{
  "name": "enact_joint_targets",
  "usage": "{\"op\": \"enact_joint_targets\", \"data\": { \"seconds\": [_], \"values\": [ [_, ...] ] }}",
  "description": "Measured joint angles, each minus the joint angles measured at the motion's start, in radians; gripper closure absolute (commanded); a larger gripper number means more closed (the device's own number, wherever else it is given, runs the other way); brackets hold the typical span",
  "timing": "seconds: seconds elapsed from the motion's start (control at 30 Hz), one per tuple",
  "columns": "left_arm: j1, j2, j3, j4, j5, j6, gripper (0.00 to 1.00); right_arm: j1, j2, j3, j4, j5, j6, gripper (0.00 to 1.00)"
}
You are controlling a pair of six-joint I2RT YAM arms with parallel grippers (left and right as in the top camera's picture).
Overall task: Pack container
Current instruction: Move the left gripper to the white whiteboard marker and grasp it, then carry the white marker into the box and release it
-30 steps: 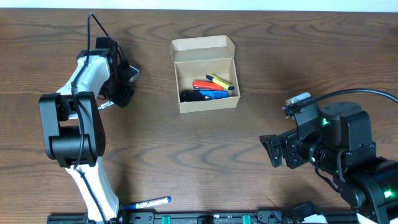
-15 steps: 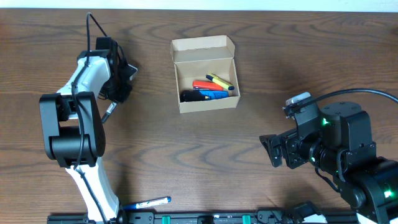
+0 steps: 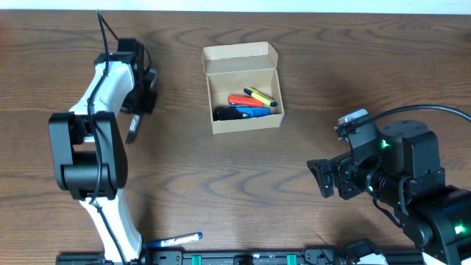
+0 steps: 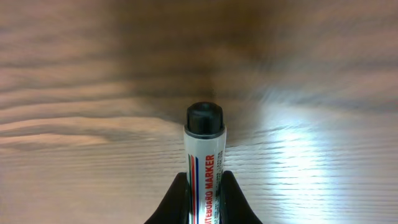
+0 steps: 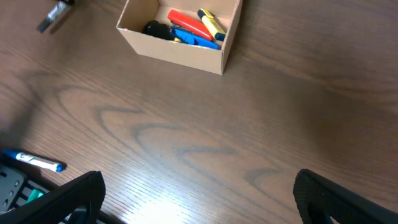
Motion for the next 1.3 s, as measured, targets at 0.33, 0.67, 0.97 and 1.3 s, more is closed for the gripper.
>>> {"op": "enact_joint_targets", "data": {
  "seconds": [0.33, 0.67, 0.97, 1.3],
  "values": [
    [-0.13, -0.239, 0.15, 0.04, 0.103, -0.282, 0.94, 0.0, 0.0, 0.0, 0.0, 0.0, 0.0, 0.01],
    [-0.362, -0.245, 0.159, 0.225, 0.243, -0.571, 0.94, 0.0, 0.0, 0.0, 0.0, 0.0, 0.0, 0.01],
    [-0.566, -0.2, 0.159, 0.362, 0.222, -0.732, 0.94, 0.0, 0.0, 0.0, 0.0, 0.0, 0.0, 0.01],
    [-0.59, -0.132, 0.159, 0.294, 0.042, -1.274, 0.94, 0.0, 0.0, 0.0, 0.0, 0.0, 0.0, 0.01]
  ]
}}
